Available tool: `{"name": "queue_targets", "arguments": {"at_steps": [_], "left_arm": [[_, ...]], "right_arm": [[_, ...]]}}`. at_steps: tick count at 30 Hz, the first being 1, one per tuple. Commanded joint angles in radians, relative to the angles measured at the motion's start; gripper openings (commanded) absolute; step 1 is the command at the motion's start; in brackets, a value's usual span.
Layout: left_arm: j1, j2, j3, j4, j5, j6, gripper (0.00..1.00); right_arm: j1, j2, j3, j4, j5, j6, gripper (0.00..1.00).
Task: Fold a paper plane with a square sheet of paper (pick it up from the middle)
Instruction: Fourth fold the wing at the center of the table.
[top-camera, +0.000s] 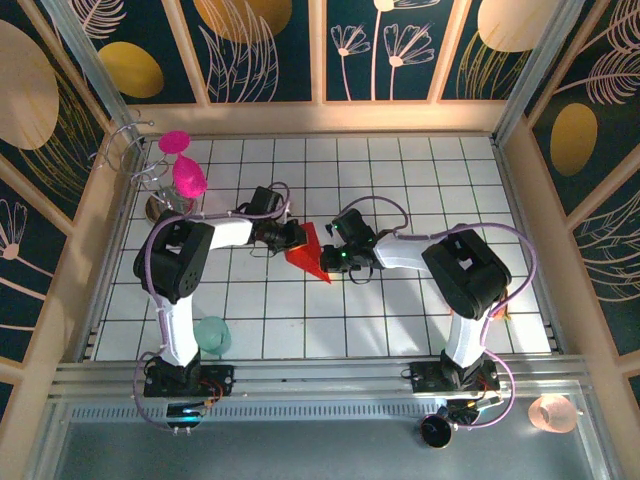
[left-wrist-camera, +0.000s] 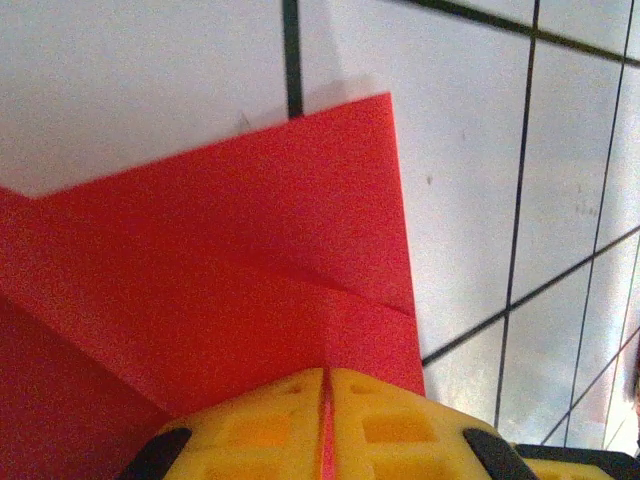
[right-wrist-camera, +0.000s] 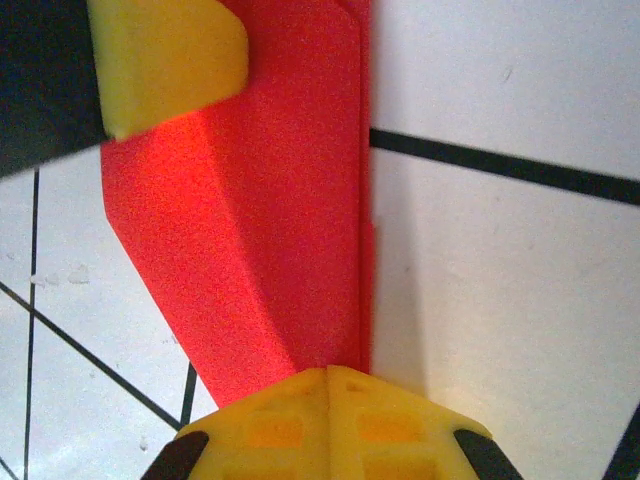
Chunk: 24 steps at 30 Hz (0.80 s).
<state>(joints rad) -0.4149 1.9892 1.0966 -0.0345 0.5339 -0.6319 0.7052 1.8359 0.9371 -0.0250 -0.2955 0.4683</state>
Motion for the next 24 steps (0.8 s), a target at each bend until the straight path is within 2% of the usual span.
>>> {"name": "queue_targets", "arguments": {"at_steps": [1, 9, 24], "left_arm": [[0.082, 0.057, 0.037, -0.056, -0.153, 0.084, 0.11], [0.149, 0.081, 0.095, -0.091, -0.210, 0.132, 0.11], [0.158, 0.098, 0.181, -0.129, -0.307, 0.172, 0.11]], "right_arm": [[-0.007, 0.096, -0.072, -0.255, 0.177, -0.023, 0.00], [-0.006, 0.084, -0.089, -0.256, 0.177, -0.019, 0.00], [-0.007, 0.049, -0.124, -0.242, 0.179, 0.002, 0.00]]}}
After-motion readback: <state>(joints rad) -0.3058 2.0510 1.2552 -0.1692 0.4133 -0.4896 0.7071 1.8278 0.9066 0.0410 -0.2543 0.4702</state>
